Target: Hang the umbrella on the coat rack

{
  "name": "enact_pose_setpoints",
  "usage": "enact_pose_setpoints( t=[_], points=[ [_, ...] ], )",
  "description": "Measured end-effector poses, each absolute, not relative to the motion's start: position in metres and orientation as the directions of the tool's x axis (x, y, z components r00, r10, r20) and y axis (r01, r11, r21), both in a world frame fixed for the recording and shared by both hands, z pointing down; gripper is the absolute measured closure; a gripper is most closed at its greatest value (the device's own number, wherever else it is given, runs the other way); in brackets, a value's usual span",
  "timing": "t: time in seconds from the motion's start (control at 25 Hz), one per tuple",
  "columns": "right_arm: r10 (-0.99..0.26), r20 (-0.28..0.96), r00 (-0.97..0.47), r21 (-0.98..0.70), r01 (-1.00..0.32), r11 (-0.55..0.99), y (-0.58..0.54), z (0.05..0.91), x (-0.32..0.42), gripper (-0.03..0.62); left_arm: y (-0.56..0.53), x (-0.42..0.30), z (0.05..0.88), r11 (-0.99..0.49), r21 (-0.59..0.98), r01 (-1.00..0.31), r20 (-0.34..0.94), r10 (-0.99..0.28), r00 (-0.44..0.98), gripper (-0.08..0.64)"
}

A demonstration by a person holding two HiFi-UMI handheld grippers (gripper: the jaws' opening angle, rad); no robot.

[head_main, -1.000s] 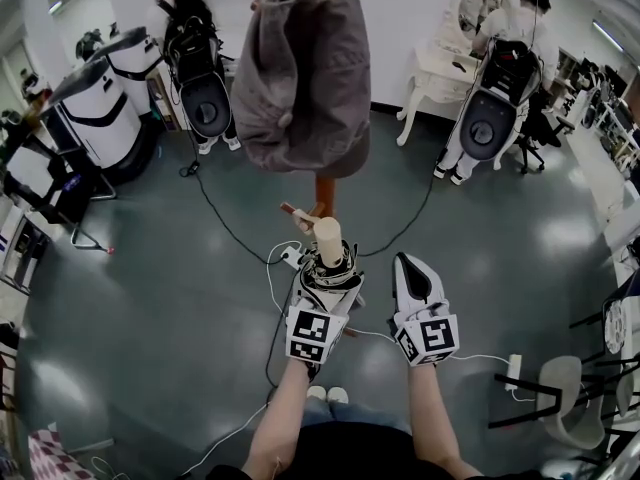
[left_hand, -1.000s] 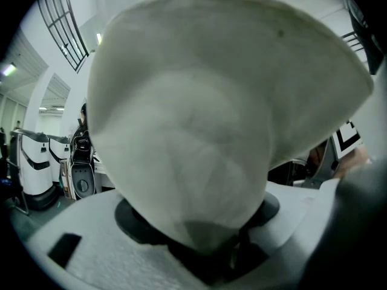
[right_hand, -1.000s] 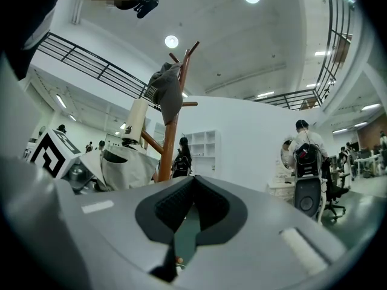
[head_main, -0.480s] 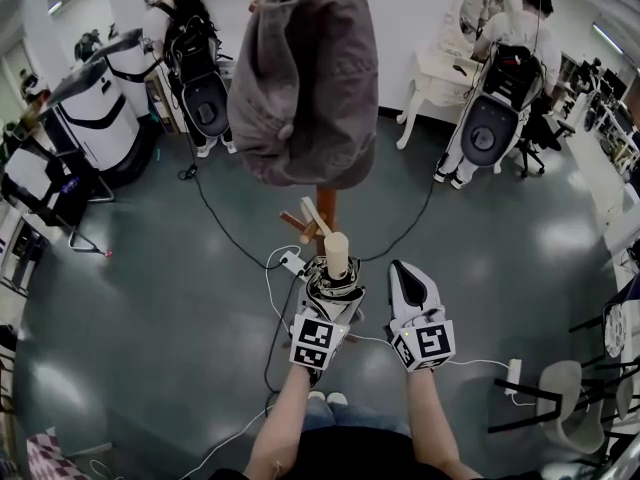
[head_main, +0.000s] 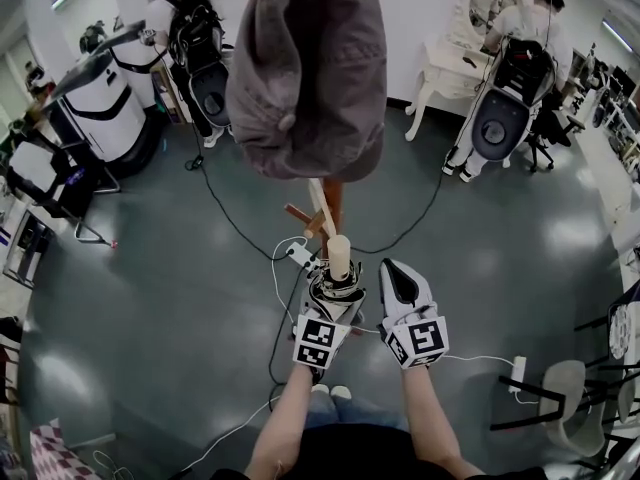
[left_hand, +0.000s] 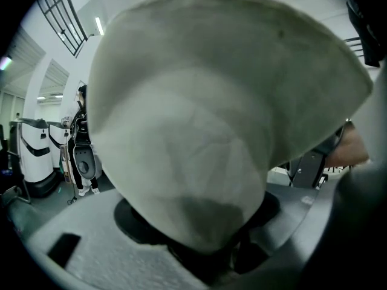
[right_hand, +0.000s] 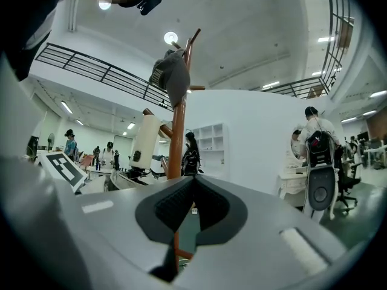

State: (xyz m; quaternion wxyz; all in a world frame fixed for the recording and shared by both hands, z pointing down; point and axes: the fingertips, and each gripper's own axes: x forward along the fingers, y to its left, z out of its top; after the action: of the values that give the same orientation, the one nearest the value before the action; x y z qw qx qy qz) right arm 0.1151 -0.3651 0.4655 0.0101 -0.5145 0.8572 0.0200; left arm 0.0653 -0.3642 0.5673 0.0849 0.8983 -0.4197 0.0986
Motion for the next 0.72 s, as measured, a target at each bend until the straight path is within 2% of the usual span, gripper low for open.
enact_pose_setpoints(
  t=[0.72],
  points=[
    [-0.840,-0.028,-0.542,0.024,-0.840,0.541,-0.358,0.522,0.073,0.600,-0.357,0.049,0.641,-0.591,0.067,-0.804,0.309,-0.754,0.580,0.241]
  ],
)
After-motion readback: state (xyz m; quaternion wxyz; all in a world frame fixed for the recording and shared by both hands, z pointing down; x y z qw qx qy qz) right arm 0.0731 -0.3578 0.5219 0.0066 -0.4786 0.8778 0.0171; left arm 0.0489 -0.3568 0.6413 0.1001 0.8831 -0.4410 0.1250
